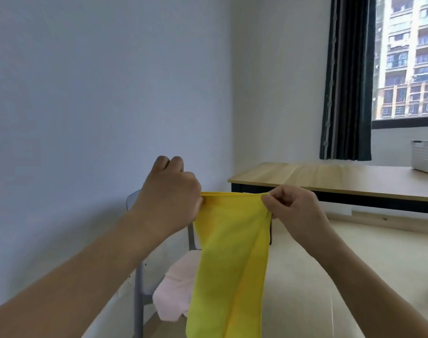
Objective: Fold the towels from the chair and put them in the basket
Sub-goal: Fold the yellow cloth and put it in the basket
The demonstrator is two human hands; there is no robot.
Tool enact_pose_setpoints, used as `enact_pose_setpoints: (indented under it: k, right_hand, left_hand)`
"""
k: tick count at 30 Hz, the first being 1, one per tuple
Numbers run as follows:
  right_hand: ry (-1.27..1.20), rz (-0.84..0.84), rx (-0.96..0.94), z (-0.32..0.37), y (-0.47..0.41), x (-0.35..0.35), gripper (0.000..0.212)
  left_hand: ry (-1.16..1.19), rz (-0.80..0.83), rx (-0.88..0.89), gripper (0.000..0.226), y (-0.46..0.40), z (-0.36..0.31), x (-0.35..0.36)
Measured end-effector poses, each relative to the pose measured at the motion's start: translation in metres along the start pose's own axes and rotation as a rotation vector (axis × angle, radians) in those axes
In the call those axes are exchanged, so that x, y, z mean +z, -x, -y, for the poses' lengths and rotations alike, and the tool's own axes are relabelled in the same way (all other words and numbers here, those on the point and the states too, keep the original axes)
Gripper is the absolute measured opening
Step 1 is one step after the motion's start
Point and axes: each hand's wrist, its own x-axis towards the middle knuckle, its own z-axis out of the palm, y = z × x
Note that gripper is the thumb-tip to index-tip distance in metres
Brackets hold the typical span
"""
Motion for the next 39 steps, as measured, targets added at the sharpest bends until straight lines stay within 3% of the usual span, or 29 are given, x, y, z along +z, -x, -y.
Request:
enact_pose_setpoints:
  k: [6, 8, 12, 17, 20, 23, 27, 29, 32, 36, 39]
  right_hand:
    - [-0.155, 0.106, 0.039, 0.003, -0.014, -0.003, 0.010]
    - [-0.128, 0.139, 0.048, 0.000, -0.021, 0.001, 0.019]
    - [0.211, 0.151, 0.008, -0.021, -0.039, 0.017, 0.020]
    - [0.483, 0.114, -0.007, -0.046, -0.072, 0.043, 0.018]
    - [0.402, 0.033, 0.005, -0.043, -0.092, 0.053, 0.015]
    - [0.281, -0.051, -0.018, -0.032, -0.103, 0.055, 0.015]
    - [0.141, -0.070, -0.009, -0.024, -0.089, 0.052, 0.014]
    - [0.068, -0.029, 0.090, -0.029, -0.069, 0.050, 0.014]
    - [0.126, 0.195, 0.317, -0.053, -0.027, 0.046, 0.014]
    - [0.446, 0.680, 0.547, -0.108, 0.039, 0.047, 0.020]
    - [0.618, 1.030, 0.693, -0.148, 0.075, 0.057, 0.020]
  left_hand:
    - [0.155, 0.083, -0.144, 0.033, -0.005, 0.014, -0.007]
    - [0.131, 0.098, -0.137, 0.029, -0.010, 0.012, 0.006]
    - [0.227, 0.191, -0.141, 0.024, -0.019, 0.003, 0.046]
    - [0.589, 0.206, -0.295, 0.016, -0.038, 0.006, 0.087]
    - [0.550, 0.068, -0.305, 0.006, -0.052, 0.013, 0.093]
    - [0.525, -0.051, -0.287, 0.018, -0.060, 0.020, 0.090]
    - [0.681, -0.011, -0.266, 0.036, -0.047, 0.017, 0.088]
    - [0.858, 0.112, -0.279, 0.039, -0.030, 0.009, 0.090]
    - [1.153, 0.540, -0.243, 0.043, 0.011, -0.016, 0.093]
    - [1.101, 1.090, -0.041, 0.039, 0.087, -0.075, 0.118]
    - [1.095, 1.289, 0.000, 0.041, 0.135, -0.112, 0.147]
